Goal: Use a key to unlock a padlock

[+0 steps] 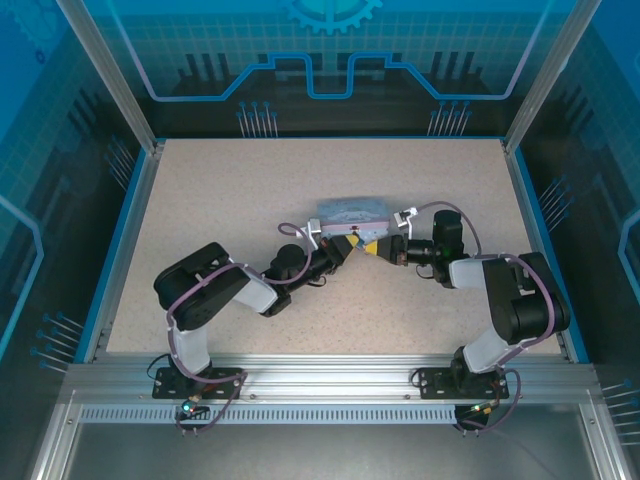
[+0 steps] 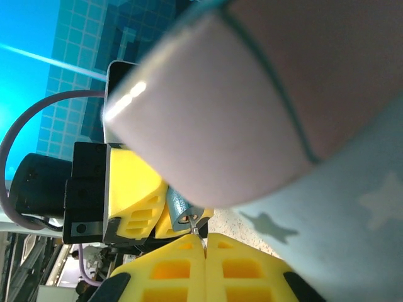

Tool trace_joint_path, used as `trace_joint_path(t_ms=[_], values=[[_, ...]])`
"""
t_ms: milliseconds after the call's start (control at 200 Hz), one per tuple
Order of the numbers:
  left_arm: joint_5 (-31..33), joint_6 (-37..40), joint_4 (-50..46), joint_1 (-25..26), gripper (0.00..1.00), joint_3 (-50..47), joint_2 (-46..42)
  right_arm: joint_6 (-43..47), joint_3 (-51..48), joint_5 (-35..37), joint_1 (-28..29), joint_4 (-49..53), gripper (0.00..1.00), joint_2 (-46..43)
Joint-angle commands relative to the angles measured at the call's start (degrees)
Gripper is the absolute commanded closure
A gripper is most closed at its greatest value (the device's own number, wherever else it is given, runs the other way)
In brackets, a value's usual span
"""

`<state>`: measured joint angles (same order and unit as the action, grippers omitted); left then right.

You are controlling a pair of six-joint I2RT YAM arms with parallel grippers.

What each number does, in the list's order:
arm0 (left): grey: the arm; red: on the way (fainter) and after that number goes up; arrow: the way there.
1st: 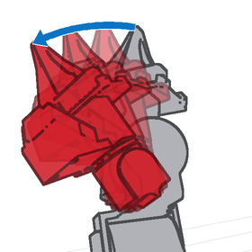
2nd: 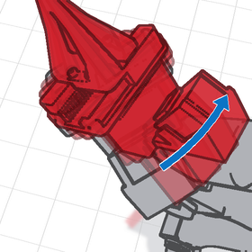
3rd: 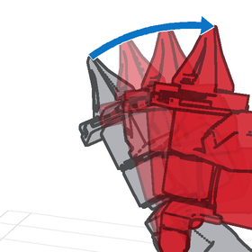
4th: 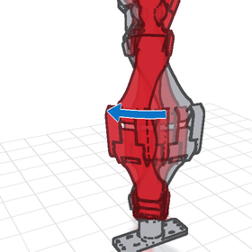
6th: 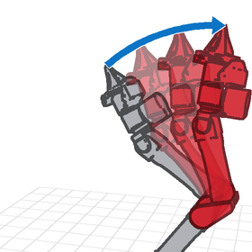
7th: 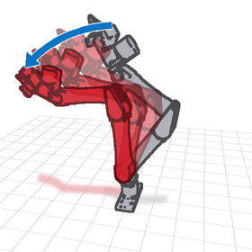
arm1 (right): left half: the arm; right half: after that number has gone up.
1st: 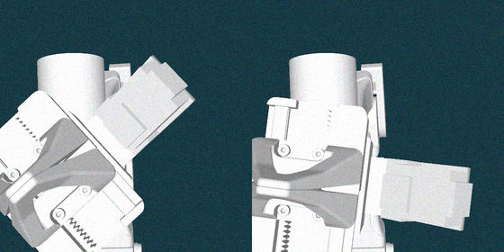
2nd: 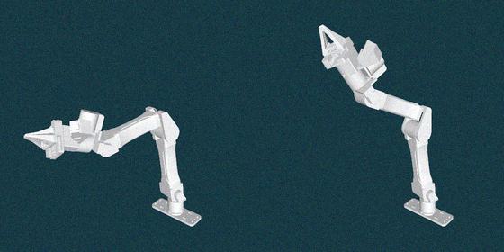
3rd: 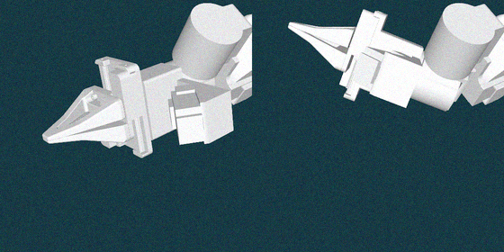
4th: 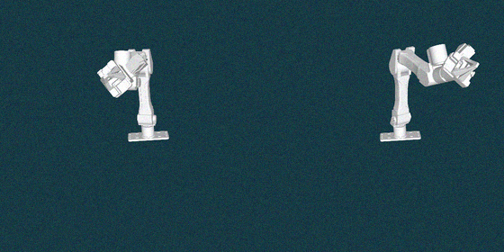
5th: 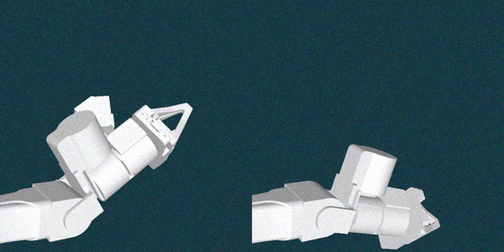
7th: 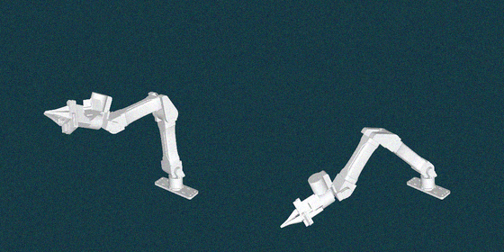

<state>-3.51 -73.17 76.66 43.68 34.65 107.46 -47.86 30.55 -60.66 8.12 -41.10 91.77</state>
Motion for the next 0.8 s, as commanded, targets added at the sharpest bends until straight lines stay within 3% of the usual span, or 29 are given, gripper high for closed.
trace_joint_path(t_ms=[0,240,425,655,790], values=[[-14.0,1.4,3.5,5.4,1.00,0.9,1.3,-1.7,3.2,9.8,1.1,-8.7,0.96,0.7],[-14.2,1.4,3.5,5.5,1.00,1.9,2.5,-1.8,5.7,12.3,5.7,-9.2,0.96,2.4],[-12.9,1.4,3.5,5.2,1.00,0.3,2.4,-3.8,5.0,12.3,5.0,-12.3,0.94,3.5],[-9.4,0.6,3.5,3.0,1.00,-3.3,2.0,7.0,3.6,14.4,3.7,5.3,0.70,-4.0],[-8.4,0.1,3.5,1.5,1.00,-4.7,1.7,8.0,1.5,13.0,0.9,7.0,0.65,-4.9]])
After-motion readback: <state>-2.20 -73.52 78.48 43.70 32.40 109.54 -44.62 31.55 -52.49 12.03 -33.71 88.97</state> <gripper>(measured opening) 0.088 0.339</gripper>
